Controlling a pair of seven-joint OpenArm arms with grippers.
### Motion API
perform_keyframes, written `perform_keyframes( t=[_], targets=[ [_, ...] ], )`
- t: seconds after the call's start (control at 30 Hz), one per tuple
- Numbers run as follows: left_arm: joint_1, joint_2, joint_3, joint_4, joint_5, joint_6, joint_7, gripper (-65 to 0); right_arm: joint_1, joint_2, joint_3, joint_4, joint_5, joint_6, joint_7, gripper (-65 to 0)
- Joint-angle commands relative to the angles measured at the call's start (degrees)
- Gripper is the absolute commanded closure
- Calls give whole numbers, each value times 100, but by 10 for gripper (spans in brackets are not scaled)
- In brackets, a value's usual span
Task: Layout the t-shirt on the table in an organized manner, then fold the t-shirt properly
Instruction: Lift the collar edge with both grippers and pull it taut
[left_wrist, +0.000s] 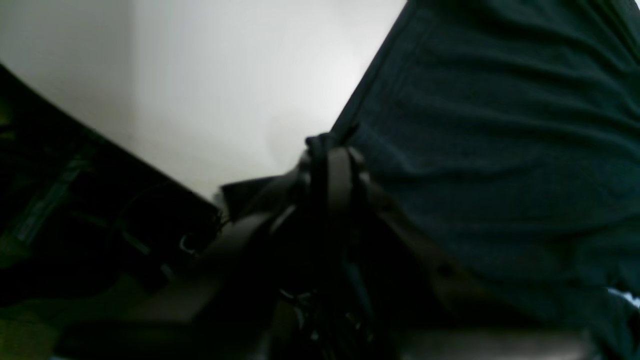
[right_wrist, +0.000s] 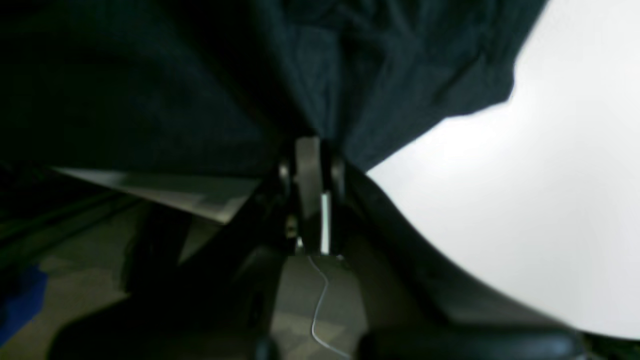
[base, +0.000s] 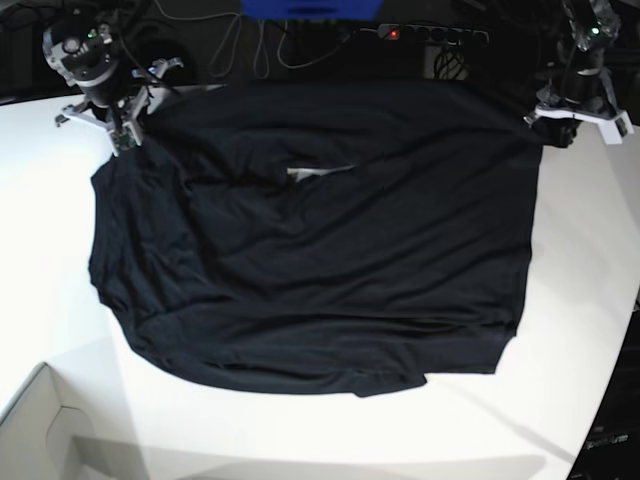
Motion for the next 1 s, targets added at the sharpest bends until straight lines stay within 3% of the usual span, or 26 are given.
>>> perform_keyframes(
  t=[0.0,0.8,0.97],
  targets=[
    [30,-44,-49,112,-30,-16,-110,-1,-40,38,84,105,40,-5,89,0],
    [496,-44,-32,780,-30,-16,-110,-1,-611,-6,304,334,40,-5,98,0],
    [548,-97,-76,824,-610,-16,-110,-1,-418,-67,550,352,445,-5,248,0]
  ],
)
